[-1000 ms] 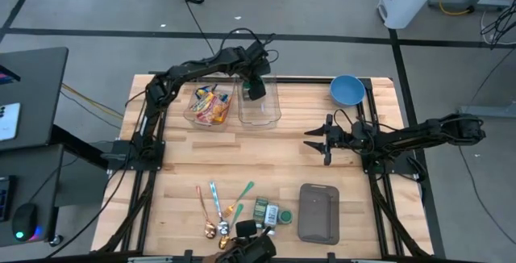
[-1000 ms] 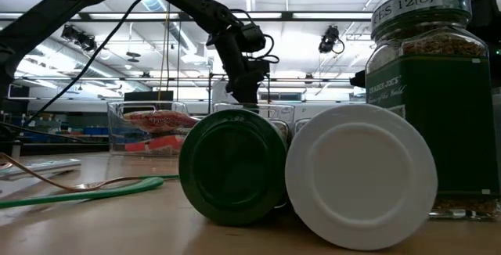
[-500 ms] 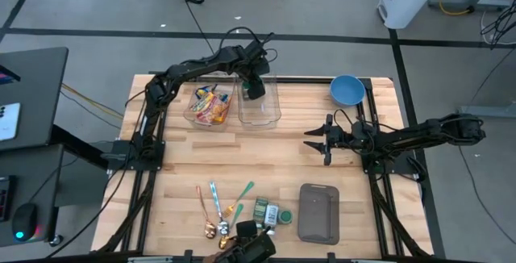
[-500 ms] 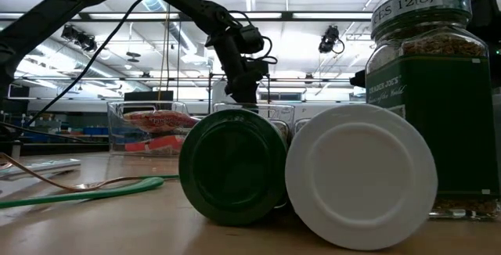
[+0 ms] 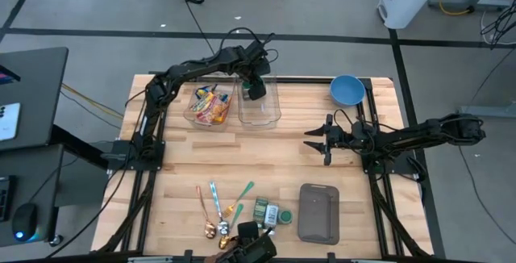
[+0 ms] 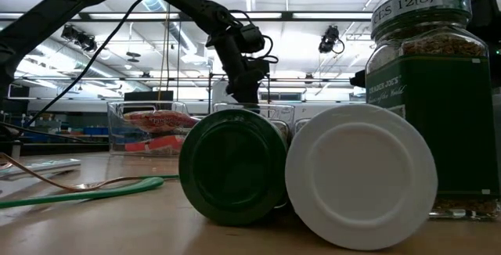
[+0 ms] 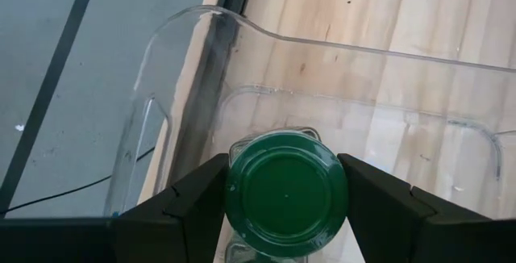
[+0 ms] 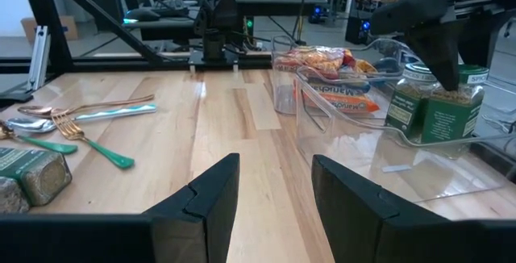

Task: Pick & Place Food Item
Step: Put the left green spice bottle into the right transparent bin, then put the right green spice bottle into the right transparent bin

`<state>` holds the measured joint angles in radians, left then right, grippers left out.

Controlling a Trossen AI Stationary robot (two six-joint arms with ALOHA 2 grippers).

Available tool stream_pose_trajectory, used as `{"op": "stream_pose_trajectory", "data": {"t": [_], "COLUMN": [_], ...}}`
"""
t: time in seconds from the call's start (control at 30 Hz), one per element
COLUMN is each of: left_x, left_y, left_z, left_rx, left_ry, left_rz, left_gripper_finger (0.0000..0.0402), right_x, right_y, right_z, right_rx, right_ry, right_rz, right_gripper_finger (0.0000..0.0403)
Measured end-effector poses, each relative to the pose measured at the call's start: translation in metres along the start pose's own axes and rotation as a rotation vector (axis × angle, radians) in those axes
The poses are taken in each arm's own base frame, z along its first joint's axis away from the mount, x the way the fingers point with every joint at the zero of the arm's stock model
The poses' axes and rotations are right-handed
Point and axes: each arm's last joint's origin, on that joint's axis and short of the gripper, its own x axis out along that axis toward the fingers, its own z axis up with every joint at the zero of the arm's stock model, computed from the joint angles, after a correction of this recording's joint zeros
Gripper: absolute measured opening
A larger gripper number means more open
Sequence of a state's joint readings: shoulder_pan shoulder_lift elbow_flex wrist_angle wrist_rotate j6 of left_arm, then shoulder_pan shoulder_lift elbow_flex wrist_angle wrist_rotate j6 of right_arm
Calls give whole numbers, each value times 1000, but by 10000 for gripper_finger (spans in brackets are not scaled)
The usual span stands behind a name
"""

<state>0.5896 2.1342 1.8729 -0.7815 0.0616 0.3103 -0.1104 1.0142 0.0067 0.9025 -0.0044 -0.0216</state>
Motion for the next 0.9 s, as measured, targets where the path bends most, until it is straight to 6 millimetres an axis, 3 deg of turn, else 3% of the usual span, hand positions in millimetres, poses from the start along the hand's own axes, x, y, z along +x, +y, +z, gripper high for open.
{"op": "stream_pose_trajectory", "data": {"t": [0.37,0.67,0.8,0.9], "left_x": [0,3,7,-4], "left_y": [-2,-6,-8,-10], "left_z": [1,1,2,7], "left_rx": [4,8,46,73], "left_ry": [-19,-23,-24,-73], "left_rz": [-58,-79,-88,-91], "left_gripper_finger": [235,294,299,299], "right_x": [0,0,0,0], "right_y": [0,0,0,0], "right_z": [0,0,0,0], "right_rx": [3,6,6,6], "right_ry": [1,2,2,2], "right_rz": [0,0,0,0], "right_gripper_finger": [167,167,167,167]}}
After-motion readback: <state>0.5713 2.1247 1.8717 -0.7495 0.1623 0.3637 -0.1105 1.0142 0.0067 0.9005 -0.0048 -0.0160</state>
